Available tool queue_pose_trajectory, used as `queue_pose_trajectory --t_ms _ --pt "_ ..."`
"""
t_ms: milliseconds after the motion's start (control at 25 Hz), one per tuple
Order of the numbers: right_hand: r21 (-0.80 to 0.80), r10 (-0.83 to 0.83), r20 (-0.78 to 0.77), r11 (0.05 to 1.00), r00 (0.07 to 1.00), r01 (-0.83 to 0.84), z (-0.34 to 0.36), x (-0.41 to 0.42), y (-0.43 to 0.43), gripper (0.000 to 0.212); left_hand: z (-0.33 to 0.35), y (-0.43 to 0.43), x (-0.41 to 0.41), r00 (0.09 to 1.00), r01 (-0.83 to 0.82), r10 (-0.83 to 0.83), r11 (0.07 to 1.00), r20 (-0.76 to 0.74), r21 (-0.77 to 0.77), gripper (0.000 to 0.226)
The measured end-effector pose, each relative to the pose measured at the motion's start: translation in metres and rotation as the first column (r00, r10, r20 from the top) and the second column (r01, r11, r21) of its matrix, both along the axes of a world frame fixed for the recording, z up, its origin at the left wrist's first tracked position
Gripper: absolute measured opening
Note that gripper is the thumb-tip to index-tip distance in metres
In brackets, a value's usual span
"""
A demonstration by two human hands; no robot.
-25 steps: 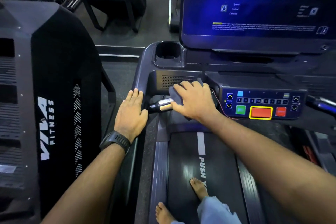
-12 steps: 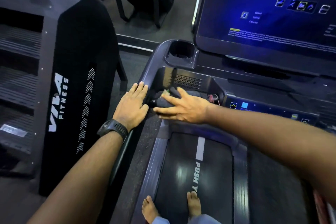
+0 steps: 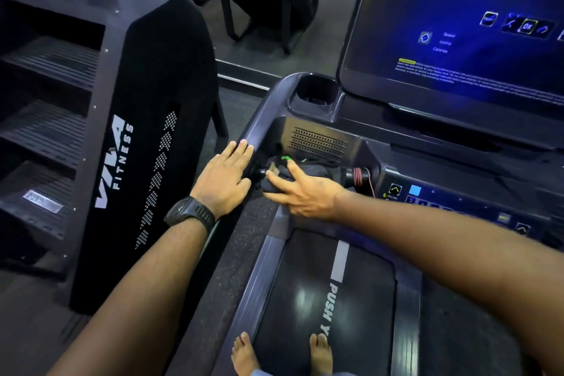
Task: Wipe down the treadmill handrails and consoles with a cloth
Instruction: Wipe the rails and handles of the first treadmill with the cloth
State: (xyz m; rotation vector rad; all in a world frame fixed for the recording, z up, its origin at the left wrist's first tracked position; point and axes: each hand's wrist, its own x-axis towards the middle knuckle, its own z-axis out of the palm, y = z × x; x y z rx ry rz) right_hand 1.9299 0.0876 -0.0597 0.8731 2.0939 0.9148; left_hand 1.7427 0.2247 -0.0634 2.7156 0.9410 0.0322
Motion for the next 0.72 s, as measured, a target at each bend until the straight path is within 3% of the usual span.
queue_pose_trajectory --t_ms 160,280,440,600,720 --pt "-0.012 0.019 -0.050 1.000 0.999 -0.020 -0.005 0.009 0.006 0.043 0.004 -0.001 0.002 1.000 0.002 -0.002 1.000 0.003 -0.003 0.081" --pt "0.053 0.049 0.085 0.997 0.995 -0.054 -0.018 0.024 -0.013 0.048 0.004 -0.002 0.001 1.000 -0.011 0.011 1.000 0.005 -0.002 0.080" --pt "-0.044 0.071 0.107 0.997 0.992 -0.067 -0.007 0.041 -0.028 0.042 -0.001 0.003 -0.001 1.000 0.002 -0.002 1.000 0.024 -0.013 0.075" --pt "0.004 0.022 0.148 1.000 0.989 -0.023 -0.006 0.035 -0.029 0.038 0.000 0.002 0.001 0.999 -0.001 0.001 1.000 0.034 -0.010 0.077" --pt "-0.100 -0.003 0.109 0.995 0.994 0.014 0.000 0.038 -0.030 0.037 -0.001 0.002 0.001 0.999 -0.001 0.002 1.000 0.037 -0.021 0.076"
